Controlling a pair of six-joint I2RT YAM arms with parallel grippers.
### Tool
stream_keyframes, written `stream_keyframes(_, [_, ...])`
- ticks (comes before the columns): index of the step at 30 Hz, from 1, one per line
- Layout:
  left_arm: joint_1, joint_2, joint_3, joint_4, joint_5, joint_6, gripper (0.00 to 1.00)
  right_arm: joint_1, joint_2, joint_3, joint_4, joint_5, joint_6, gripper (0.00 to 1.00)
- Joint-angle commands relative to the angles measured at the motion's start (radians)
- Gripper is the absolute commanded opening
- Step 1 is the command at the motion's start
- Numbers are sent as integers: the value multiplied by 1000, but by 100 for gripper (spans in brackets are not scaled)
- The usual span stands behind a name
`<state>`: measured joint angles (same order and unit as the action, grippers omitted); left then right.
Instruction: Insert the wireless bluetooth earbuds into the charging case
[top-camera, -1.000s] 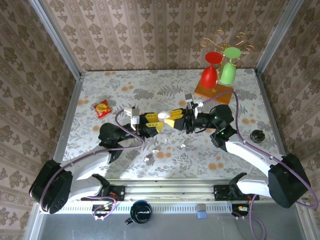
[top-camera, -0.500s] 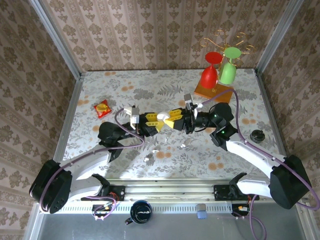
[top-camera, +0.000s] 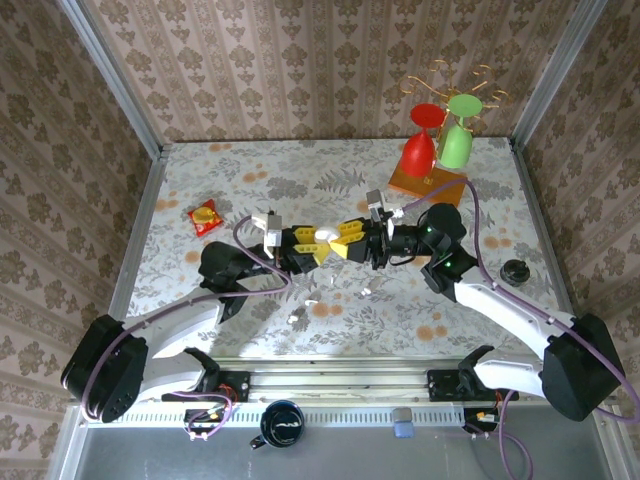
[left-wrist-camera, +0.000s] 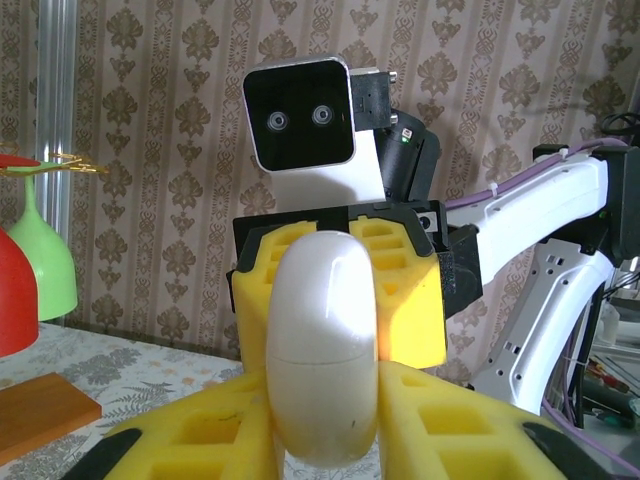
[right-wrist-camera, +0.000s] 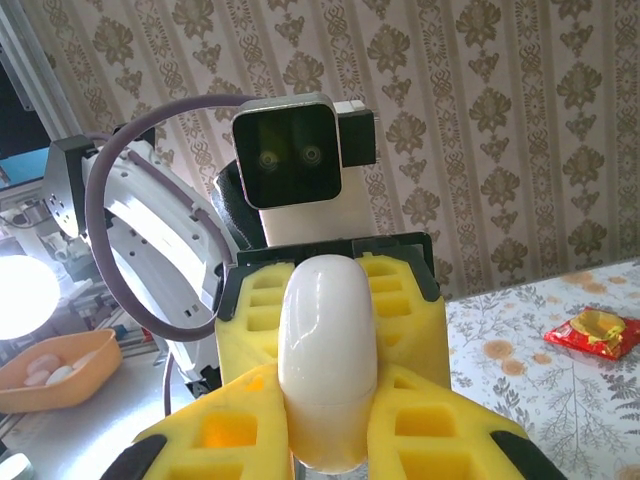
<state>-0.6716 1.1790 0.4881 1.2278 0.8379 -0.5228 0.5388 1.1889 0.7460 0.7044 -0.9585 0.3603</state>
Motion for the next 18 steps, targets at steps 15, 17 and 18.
stream_keyframes(15, [-18,15,-25,47,81,298,0,-3,-11,42,-145,357,103,59])
stream_keyframes(17, [-14,14,-41,43,74,334,0,-11,-9,44,-140,363,120,62])
stream_keyframes(18, [-11,16,-47,35,73,344,0,-12,-7,46,-138,363,122,64])
